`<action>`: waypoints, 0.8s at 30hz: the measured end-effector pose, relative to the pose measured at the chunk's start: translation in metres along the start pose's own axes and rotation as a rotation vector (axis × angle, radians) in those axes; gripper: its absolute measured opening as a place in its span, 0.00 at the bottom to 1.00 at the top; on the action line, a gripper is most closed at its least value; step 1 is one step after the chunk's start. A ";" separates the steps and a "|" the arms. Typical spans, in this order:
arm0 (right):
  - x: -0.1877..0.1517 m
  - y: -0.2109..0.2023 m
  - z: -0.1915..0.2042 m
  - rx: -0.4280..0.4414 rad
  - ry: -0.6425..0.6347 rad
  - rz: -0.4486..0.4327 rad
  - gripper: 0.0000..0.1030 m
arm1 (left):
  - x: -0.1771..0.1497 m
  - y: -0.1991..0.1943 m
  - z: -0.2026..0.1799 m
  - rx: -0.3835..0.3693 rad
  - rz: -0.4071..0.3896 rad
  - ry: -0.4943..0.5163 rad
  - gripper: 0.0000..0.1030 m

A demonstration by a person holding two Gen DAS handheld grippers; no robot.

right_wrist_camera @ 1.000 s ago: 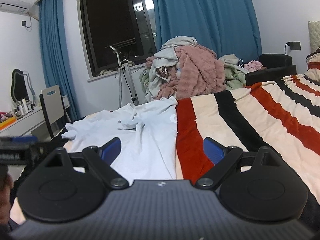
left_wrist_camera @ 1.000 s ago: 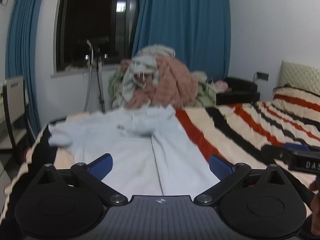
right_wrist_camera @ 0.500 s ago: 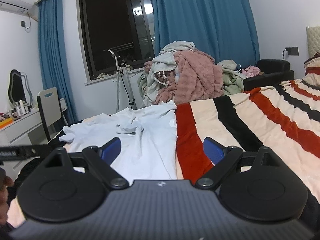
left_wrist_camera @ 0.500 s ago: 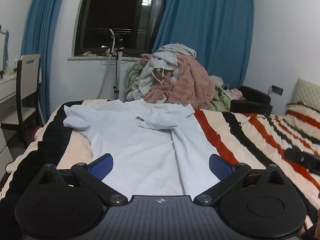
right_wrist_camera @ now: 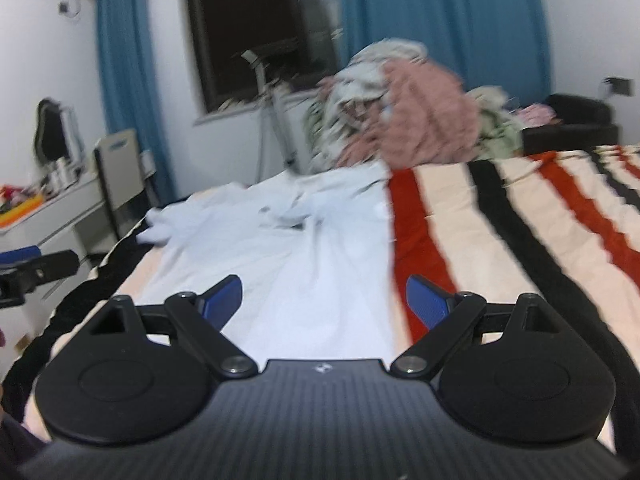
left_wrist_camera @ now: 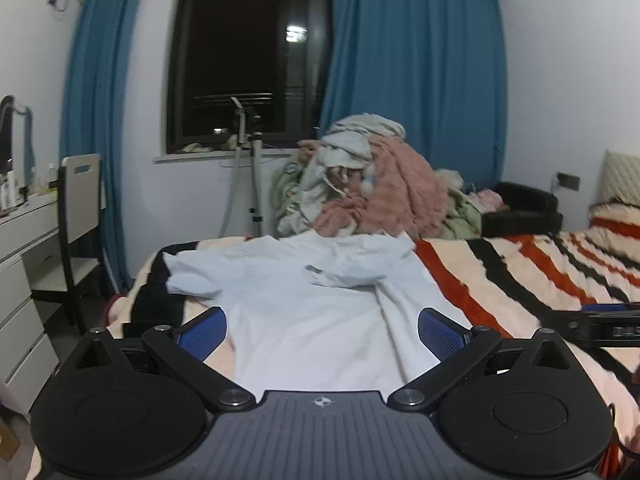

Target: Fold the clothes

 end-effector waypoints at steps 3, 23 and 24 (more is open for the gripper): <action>0.020 0.043 0.024 0.092 -0.058 0.036 0.87 | 0.006 0.000 0.022 0.039 -0.009 -0.056 1.00; 0.080 0.415 0.300 0.237 -0.511 0.079 0.70 | -0.007 0.086 0.179 0.327 -0.067 -0.597 1.00; 0.086 0.421 0.303 0.216 -0.519 0.061 0.68 | -0.008 0.089 0.179 0.332 -0.070 -0.600 1.00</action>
Point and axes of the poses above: each gripper's, at about its wrist camera, not at the fingertips, and y roughly the way its jaws point, z to its left, x to its top, the point moved 9 cm from there along y, roughly the way its jaws point, and after that the axes turned 15 degrees about -y, right-handed, at the moved point
